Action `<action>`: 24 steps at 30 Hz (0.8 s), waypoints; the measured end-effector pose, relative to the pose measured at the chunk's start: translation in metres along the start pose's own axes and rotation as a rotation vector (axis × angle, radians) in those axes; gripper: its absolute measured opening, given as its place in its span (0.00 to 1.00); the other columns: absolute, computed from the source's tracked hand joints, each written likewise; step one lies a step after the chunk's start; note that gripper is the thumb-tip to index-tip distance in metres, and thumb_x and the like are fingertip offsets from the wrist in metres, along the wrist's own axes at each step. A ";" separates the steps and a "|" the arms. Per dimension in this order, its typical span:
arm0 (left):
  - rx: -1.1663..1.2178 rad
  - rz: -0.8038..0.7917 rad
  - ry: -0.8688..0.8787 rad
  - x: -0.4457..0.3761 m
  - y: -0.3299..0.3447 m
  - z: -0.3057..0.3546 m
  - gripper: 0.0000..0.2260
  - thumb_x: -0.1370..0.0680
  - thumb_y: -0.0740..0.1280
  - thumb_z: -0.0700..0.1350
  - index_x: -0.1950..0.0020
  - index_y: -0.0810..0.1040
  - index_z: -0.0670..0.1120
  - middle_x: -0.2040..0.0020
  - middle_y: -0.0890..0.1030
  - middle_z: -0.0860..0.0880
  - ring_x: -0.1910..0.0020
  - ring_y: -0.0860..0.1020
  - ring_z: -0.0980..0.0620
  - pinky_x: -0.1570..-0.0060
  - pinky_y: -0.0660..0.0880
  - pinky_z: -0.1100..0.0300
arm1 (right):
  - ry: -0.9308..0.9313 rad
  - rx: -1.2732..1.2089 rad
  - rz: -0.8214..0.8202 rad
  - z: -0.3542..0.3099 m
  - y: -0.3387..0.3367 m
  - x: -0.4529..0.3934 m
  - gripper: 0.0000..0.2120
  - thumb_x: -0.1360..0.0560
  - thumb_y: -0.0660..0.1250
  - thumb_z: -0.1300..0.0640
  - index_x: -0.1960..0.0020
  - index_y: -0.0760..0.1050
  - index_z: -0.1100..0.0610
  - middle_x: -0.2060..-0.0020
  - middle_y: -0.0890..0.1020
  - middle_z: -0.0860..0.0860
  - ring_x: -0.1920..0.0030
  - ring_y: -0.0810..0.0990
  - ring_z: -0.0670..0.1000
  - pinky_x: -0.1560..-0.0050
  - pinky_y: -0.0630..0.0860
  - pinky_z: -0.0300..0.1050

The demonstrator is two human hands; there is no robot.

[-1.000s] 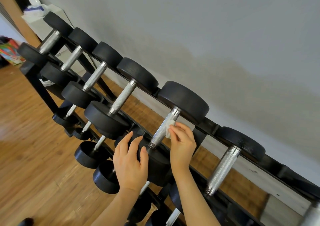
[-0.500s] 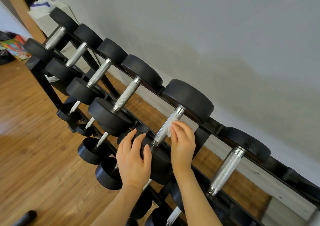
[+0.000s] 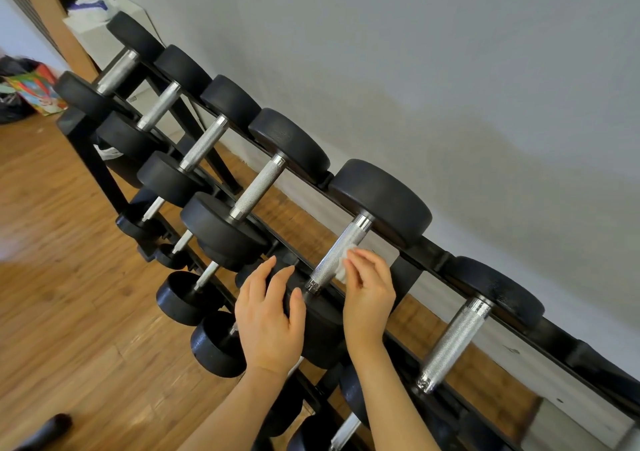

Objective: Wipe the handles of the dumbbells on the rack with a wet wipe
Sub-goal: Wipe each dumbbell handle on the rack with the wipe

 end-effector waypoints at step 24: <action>0.009 -0.003 -0.002 0.001 0.000 0.000 0.19 0.21 0.57 0.53 0.37 0.80 0.48 0.32 0.75 0.47 0.32 0.70 0.47 0.34 0.63 0.51 | -0.535 0.374 -0.483 -0.022 0.024 -0.010 0.16 0.30 0.74 0.60 0.44 0.80 0.61 0.48 0.80 0.54 0.44 0.73 0.51 0.47 0.80 0.47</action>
Point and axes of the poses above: each hand's wrist, its own x-axis away from the middle knuckle, its own y-axis out of the palm, z = x × y, the point moved 7 cm from there along -x, towards the middle knuckle
